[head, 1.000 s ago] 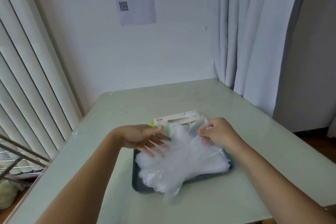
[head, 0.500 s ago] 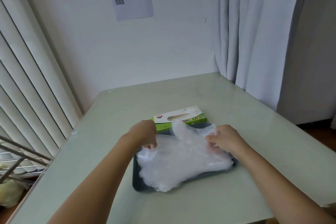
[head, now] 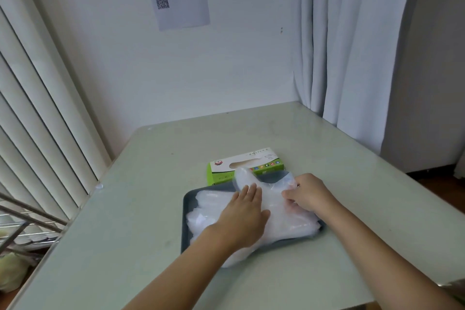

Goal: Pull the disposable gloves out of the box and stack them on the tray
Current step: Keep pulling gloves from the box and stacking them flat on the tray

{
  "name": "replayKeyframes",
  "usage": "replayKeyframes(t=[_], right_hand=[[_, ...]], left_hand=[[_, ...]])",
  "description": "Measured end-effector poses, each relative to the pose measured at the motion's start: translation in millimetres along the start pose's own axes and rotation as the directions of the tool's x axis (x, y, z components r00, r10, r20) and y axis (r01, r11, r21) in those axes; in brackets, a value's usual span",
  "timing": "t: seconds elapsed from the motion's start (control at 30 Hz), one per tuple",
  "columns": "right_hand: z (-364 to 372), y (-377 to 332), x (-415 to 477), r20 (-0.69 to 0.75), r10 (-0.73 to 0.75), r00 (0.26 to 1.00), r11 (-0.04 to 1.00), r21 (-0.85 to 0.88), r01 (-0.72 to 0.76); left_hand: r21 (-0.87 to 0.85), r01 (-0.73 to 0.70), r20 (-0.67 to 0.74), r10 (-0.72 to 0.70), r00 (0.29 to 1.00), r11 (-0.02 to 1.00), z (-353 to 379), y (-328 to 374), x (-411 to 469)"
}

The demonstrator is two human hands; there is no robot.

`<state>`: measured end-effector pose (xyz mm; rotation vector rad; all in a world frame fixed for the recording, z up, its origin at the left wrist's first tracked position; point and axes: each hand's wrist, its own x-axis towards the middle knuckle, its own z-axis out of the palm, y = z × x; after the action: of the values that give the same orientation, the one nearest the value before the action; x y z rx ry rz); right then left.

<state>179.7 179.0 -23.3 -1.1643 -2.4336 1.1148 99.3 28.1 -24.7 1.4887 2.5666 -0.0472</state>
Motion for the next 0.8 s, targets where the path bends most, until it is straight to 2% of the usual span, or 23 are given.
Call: replayKeyframes(t=[0.1, 0.3, 0.37, 0.43, 0.5, 0.53, 0.57, 0.6, 0.67, 0.73, 0.8], right_hand=[[1, 0, 1, -0.013, -0.002, 1.0, 1.0, -0.019, 0.002], [-2, -2, -2, -0.008, 0.007, 1.0, 0.998, -0.061, -0.008], [-3, -6, -6, -0.033, -0.03, 0.999, 0.997, -0.078, 0.028], [-1, -10, -13, -0.192, -0.17, 0.966, 0.977, -0.157, 0.141], [6, -18, -23, -0.334, -0.404, 0.852, 0.913, -0.195, 0.357], [11, -24, -28, -0.331, -0.487, 0.808, 0.873, -0.174, 0.456], [17, -31, -35, -0.271, -0.523, 0.808, 0.851, -0.103, 0.515], [24, -37, -41, -0.15, -0.508, 0.848, 0.859, -0.014, 0.512], [41, -40, -49, 0.148, -0.416, 0.897, 0.909, 0.084, 0.408], [52, -33, -46, 0.27, -0.392, 0.88, 0.917, 0.034, 0.398], [55, -25, -39, 0.287, -0.395, 0.873, 0.897, -0.084, 0.434]], left_hand=[[-0.026, 0.013, 0.044, -0.012, 0.999, 1.0, 13, -4, 0], [-0.096, 0.037, 0.023, -0.035, 0.999, 0.995, 24, -15, -1], [-0.112, 0.049, 0.018, -0.047, 0.999, 0.993, 26, -17, -3], [-0.117, 0.051, 0.013, -0.05, 0.999, 0.992, 28, -19, -3], [-0.117, 0.048, 0.006, -0.048, 0.999, 0.992, 29, -19, -2], [-0.117, 0.046, 0.003, -0.046, 0.999, 0.992, 30, -18, -2], [-0.118, 0.042, 0.002, -0.042, 0.999, 0.992, 30, -18, -2], [-0.116, 0.037, 0.002, -0.037, 0.999, 0.993, 29, -18, -2], [-0.083, 0.021, 0.013, -0.02, 1.0, 0.996, 29, -19, -2], [-0.051, 0.011, 0.018, -0.011, 1.0, 0.999, 28, -19, -2], [-0.08, 0.02, -0.003, -0.02, 1.0, 0.997, 28, -19, -4]])
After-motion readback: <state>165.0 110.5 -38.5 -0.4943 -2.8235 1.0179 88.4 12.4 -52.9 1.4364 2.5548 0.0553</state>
